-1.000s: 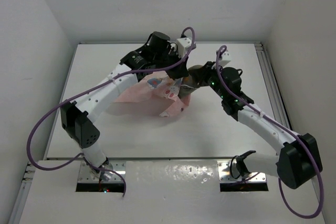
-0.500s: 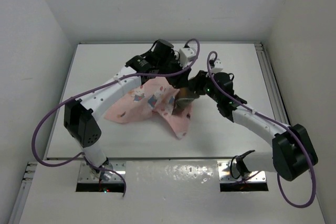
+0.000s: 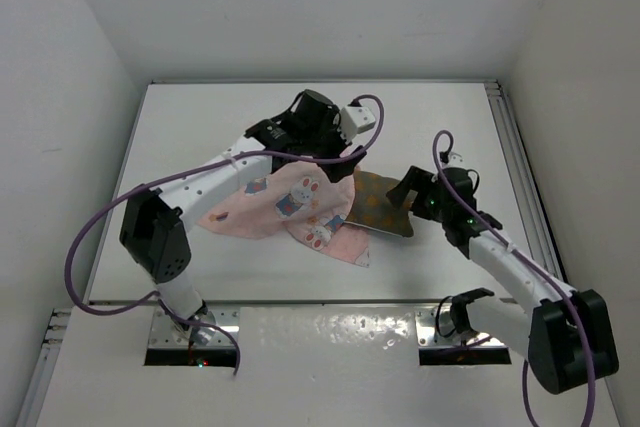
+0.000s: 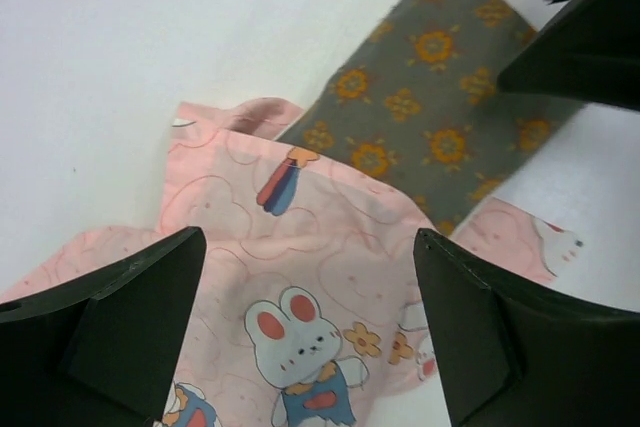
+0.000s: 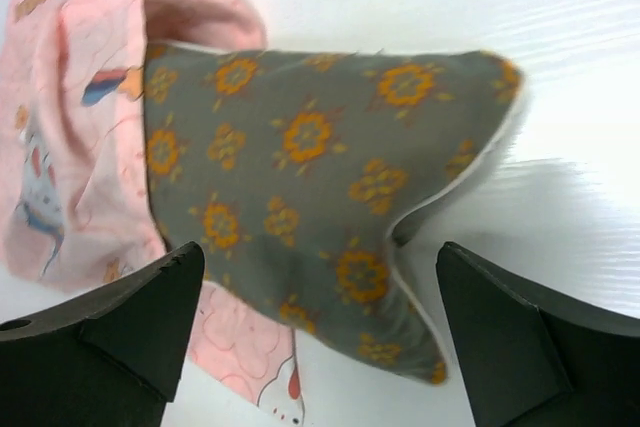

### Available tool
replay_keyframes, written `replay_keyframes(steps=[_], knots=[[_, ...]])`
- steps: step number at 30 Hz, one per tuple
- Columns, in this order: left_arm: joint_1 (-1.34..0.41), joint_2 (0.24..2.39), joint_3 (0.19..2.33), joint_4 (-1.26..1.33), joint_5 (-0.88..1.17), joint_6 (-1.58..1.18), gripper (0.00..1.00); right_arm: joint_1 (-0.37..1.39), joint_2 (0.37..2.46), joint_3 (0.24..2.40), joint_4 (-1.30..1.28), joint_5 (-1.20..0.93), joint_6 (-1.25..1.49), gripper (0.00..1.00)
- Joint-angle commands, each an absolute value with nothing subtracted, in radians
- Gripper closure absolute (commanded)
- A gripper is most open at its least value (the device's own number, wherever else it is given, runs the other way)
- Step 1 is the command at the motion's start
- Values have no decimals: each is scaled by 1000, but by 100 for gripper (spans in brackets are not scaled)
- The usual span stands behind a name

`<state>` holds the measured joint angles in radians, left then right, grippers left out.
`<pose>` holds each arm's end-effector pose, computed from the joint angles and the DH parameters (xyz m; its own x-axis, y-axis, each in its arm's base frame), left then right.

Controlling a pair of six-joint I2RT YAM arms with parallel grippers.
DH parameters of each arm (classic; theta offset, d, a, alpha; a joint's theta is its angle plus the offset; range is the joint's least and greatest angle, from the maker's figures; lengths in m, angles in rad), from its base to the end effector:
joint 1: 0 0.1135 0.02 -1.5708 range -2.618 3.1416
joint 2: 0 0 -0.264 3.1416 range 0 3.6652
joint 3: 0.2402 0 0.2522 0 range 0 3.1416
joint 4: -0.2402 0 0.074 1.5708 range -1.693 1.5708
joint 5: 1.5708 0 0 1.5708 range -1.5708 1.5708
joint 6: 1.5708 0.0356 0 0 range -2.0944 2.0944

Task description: Put the pillow into the pillowcase

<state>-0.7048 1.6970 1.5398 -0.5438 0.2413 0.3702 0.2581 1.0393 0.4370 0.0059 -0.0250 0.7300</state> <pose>0.2897 -0.2576 0.3263 -0.1801 0.6144 -0.7682 0.8939 0.4281 0.1328 0.2054 0.0552 0.1902 -0.5882 0.5342 -0.6072 0.1571 0.8119 0.5622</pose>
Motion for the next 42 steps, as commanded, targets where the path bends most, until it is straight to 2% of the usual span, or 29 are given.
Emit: replay_keyframes(steps=[1, 4, 6, 10, 11, 16, 21, 29, 34, 37, 38, 40, 41, 42], knots=[[-690, 1738, 1502, -434, 146, 396, 17, 216, 1066, 512, -61, 3, 710, 8], [-675, 1779, 1502, -423, 111, 367, 22, 172, 1133, 535, -35, -52, 725, 28], [-667, 1798, 1520, -422, 120, 344, 22, 158, 1170, 552, -20, -78, 733, 27], [-664, 1853, 1575, -373, 162, 315, 19, 132, 1275, 606, -23, -103, 749, 13], [-663, 1885, 1601, -364, 170, 295, 18, 132, 1294, 614, -20, -113, 749, 13], [-640, 2012, 1692, -318, 170, 204, 16, 130, 1397, 627, -8, -198, 736, 11], [-607, 2163, 1839, -336, 225, 160, 16, 127, 1401, 575, 77, -248, 732, 11], [-594, 2213, 1758, -365, 207, 248, 18, 133, 1419, 526, 104, -276, 738, 12], [-589, 2258, 1784, -373, 227, 264, 20, 141, 1425, 525, 120, -287, 746, 12], [-597, 2270, 1790, -374, 353, 268, 39, 152, 1427, 528, 120, -290, 744, 13], [-600, 2275, 1793, -374, 420, 267, 53, 155, 1425, 525, 120, -291, 744, 14], [-600, 2279, 1807, -373, 478, 247, 73, 160, 1419, 519, 126, -296, 744, 14], [-598, 2286, 1839, -371, 532, 229, 99, 166, 1416, 514, 130, -301, 744, 15], [-597, 2287, 1861, -371, 547, 216, 100, 169, 1414, 512, 135, -310, 744, 15]])
